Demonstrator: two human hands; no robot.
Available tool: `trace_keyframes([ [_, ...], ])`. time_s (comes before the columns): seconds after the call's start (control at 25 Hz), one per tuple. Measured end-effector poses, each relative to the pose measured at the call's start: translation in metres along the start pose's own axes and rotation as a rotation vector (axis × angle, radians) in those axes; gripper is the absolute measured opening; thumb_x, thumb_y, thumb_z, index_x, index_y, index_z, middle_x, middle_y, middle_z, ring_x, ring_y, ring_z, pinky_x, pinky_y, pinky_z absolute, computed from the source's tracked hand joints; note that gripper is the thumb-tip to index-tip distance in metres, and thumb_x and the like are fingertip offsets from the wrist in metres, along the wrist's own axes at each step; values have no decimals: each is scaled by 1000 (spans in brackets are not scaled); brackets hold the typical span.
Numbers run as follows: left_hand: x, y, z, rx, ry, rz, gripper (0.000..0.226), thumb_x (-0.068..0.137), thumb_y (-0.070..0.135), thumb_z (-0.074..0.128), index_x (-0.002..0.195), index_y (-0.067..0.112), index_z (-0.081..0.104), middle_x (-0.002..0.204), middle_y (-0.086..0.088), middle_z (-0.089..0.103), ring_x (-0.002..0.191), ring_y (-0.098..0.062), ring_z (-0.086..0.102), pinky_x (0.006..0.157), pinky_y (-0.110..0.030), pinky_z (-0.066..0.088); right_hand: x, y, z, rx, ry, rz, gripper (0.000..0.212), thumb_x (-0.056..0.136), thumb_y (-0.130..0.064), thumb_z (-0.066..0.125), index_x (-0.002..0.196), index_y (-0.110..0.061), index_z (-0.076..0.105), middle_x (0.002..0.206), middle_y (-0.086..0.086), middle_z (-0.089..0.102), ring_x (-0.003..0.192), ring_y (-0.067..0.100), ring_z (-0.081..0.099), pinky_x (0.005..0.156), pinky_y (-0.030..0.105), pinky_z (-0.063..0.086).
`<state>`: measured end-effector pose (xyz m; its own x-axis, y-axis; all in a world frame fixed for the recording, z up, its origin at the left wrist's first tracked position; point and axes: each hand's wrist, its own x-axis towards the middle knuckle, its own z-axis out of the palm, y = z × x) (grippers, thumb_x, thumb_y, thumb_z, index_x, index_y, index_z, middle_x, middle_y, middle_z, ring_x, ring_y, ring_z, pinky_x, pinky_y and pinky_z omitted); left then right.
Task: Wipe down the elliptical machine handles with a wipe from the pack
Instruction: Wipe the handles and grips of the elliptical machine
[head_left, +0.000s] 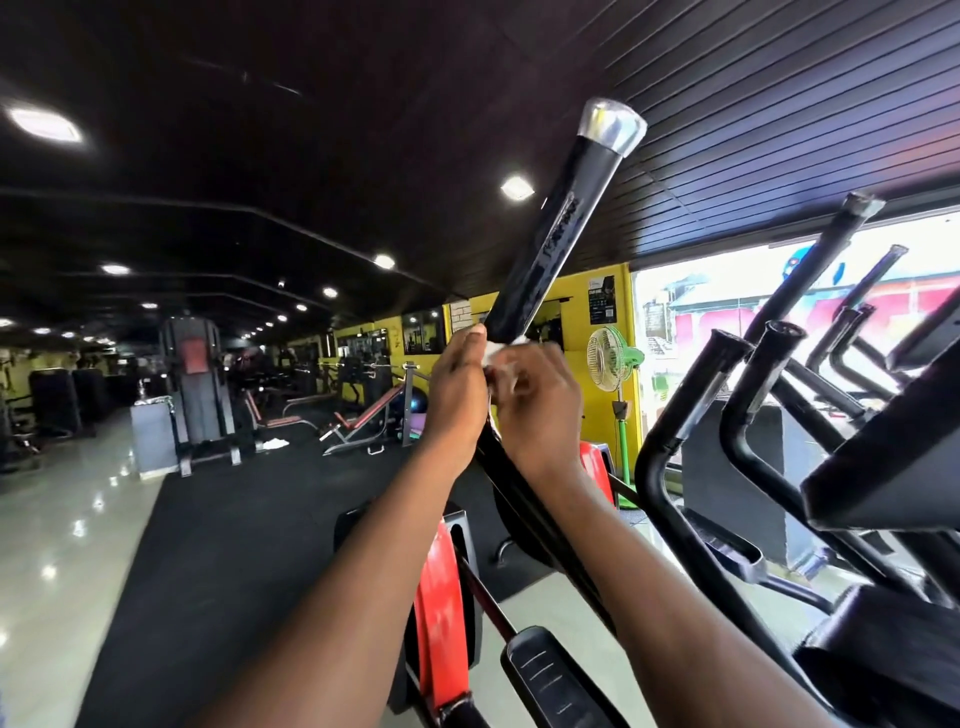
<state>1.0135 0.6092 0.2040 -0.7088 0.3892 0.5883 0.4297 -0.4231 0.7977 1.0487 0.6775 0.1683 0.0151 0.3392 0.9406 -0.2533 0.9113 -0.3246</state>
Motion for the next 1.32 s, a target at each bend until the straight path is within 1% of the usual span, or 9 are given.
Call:
trace_keyframes([
  [0.12,4,0,0,-23,24,-9,24,103,28,43,104,18,65,105,6,65,93,-1,58,86,-18,44,22,-12,-1,85,244,-55,9,83,-1,66,89,-7,66,92,4,61,80,7,53,70,9,41],
  [0.24,10,5,-2,-12,42,-81,35,102,39,42,99,11,63,86,-4,66,77,-11,61,65,-15,51,-3,0,8,-19,-55,-101,23,75,5,64,90,-12,68,90,1,61,78,14,54,64,27,48],
  [0.32,15,7,-3,69,29,-115,50,97,55,41,109,13,65,101,-6,69,92,-16,65,83,-24,52,-13,7,3,-68,-205,-148,26,73,7,65,88,-14,70,85,-2,61,73,9,51,62,27,48],
  [0.48,16,26,7,140,13,-25,47,99,54,38,108,20,69,107,2,66,99,-11,59,81,-26,41,41,-11,-18,43,161,-113,15,82,-1,66,90,-12,72,91,-1,62,79,7,57,71,15,48],
  [0.68,22,48,22,128,-62,63,36,101,46,40,79,26,60,73,14,55,56,9,53,55,-10,43,17,-3,-1,-37,21,-191,23,78,1,64,89,-19,62,87,0,48,80,13,46,63,22,38],
  [0.76,25,47,24,162,-79,72,29,101,49,38,82,32,54,75,17,49,64,9,46,63,-15,38,17,3,-9,-21,-33,-240,30,78,3,64,89,-24,62,83,-5,48,73,6,45,60,17,37],
  [0.92,29,49,26,220,-115,64,54,91,65,39,106,23,71,117,0,70,111,-15,63,102,-36,45,88,-27,-37,136,371,-124,14,86,-5,65,96,-12,71,92,1,58,82,7,56,72,9,42],
  [1.12,36,67,31,187,-126,32,43,100,51,38,84,20,62,77,3,61,72,-9,59,59,-17,45,45,-5,-20,-5,69,-327,23,81,-2,63,98,-13,72,82,-1,49,73,10,47,61,17,37],
  [1.32,41,95,51,178,-178,148,48,100,55,33,83,26,68,80,11,69,79,-2,67,74,-17,47,117,-28,-51,67,330,-266,27,84,-2,62,107,-13,73,84,-2,43,75,4,42,68,8,36],
])
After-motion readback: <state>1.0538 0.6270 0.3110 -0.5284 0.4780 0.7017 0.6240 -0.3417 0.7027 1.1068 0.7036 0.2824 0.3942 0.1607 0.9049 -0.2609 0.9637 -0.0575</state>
